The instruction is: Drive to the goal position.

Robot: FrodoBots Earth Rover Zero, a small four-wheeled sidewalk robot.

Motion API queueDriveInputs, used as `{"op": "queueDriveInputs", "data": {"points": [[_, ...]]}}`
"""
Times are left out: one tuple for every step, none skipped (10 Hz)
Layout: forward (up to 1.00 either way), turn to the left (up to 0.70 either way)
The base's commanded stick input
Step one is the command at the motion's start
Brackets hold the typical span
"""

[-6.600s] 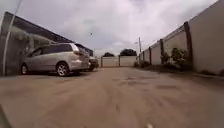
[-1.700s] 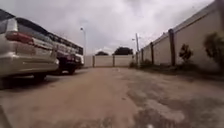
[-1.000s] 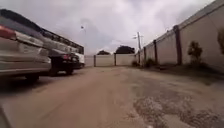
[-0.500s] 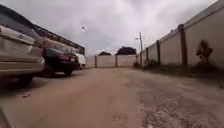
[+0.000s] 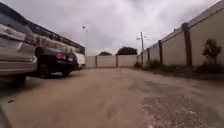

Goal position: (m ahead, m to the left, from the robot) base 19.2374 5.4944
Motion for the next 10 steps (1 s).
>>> {"op": "queueDriveInputs", "data": {"points": [[0.85,0.0],[0.85,0.0],[0.85,0.0],[0.85,0.0],[0.85,0.0],[0.85,0.0],[0.85,0.0],[0.85,0.0],[0.85,0.0],[0.85,0.0]]}}
